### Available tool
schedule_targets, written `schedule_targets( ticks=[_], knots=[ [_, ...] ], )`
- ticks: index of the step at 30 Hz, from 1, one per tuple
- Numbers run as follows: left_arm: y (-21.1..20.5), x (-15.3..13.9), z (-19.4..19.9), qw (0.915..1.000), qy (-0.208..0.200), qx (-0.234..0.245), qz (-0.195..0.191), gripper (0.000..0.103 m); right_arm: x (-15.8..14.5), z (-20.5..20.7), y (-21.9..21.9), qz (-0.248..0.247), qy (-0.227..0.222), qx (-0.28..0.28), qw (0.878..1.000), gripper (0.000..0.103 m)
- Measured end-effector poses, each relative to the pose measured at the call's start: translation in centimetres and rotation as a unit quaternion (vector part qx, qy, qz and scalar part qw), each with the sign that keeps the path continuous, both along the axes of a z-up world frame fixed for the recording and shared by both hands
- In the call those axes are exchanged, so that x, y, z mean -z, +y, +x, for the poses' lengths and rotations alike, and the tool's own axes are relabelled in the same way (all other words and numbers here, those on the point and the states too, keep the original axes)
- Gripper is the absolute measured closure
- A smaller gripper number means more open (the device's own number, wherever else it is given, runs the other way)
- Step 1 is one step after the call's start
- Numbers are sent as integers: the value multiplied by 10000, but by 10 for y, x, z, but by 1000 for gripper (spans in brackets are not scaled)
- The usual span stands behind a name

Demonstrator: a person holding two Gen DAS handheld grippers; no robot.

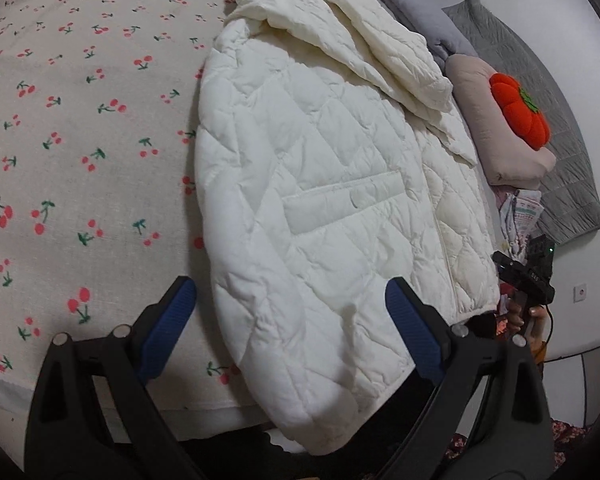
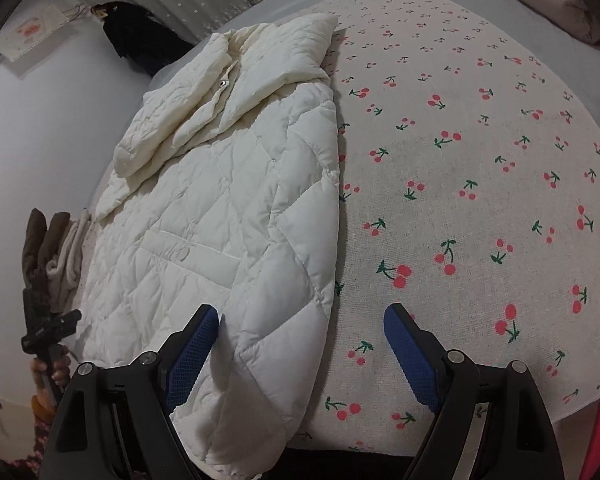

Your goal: Fold large clothes

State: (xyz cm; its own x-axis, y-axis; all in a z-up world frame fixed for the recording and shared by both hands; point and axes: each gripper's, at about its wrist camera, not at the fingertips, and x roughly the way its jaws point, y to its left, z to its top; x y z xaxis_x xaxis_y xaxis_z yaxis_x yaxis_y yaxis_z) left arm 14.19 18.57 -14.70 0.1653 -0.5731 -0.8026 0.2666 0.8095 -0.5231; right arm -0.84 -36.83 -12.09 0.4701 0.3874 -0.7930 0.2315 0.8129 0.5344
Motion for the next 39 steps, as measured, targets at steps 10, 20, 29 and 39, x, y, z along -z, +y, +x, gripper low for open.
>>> schedule_targets(
  ticks=[10,20,29,39],
  knots=[
    [-11,9,-20,9930,416,296,-1068,15,16,-24,-6,1796,-169,96,9835,24],
    [-14,16,-28,9885,580,423,-1329,54,23,-30,3,1987,-53,138,9799,53],
    [-11,-1,-32,9830,366,325,-1772,82,14,-36,16,2094,-267,-227,9772,85],
    [-16,-59,-17,9668,-436,213,-2510,86,-49,-17,9,2406,-1520,-295,9582,89]
  ],
)
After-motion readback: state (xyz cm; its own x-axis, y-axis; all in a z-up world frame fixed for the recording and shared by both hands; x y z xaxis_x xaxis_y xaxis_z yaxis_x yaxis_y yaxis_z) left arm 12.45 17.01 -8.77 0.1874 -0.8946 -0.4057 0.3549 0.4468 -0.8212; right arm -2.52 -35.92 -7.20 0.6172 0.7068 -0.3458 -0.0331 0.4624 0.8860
